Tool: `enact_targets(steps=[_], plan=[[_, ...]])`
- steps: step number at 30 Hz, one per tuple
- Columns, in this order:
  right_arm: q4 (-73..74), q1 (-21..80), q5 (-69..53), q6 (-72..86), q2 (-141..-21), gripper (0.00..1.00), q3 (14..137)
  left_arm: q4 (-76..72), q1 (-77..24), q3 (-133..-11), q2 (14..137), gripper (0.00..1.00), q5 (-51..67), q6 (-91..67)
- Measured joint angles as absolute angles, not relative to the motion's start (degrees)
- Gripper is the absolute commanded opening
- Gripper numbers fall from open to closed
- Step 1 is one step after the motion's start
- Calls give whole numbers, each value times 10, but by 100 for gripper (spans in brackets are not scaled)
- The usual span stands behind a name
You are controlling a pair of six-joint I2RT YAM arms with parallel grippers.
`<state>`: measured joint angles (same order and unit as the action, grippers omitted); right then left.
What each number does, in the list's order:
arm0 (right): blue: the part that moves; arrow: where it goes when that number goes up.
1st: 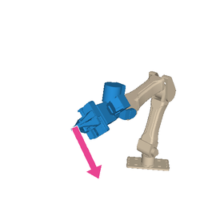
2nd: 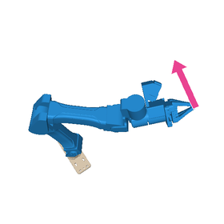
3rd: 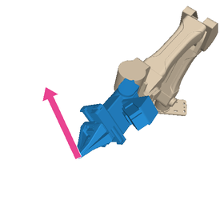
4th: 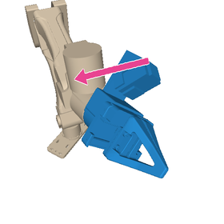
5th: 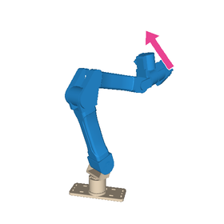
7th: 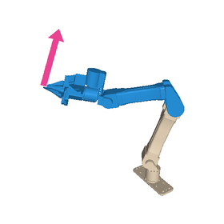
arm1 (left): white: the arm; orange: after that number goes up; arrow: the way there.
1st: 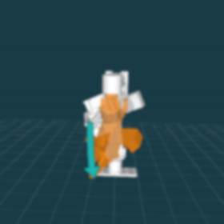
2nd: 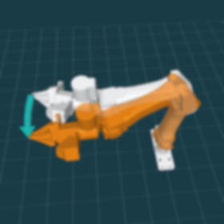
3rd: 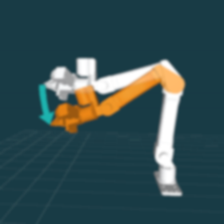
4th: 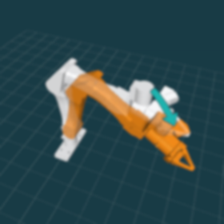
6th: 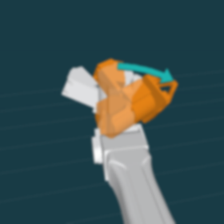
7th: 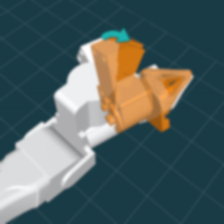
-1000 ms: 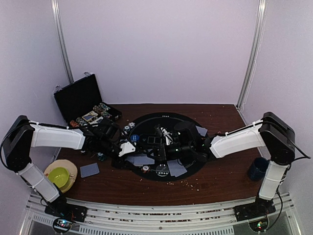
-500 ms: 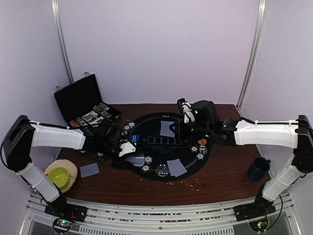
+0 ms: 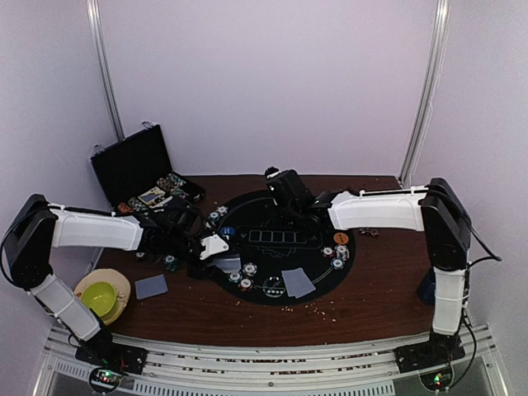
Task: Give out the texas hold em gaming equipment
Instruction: Flop the poker card in the community card area.
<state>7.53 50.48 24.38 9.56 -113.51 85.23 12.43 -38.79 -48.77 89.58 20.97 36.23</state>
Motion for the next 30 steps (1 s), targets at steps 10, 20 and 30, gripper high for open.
enact_targets(steps=[10,20,30], plan=[[81,521,306,-24,-1270,0,999,150,-305,-536,873,52,179,331],[94,540,381,-110,-1366,0,1078,151,-286,-548,873,52,177,313],[114,554,359,-150,-1400,0,1104,151,-285,-548,873,51,178,307]])
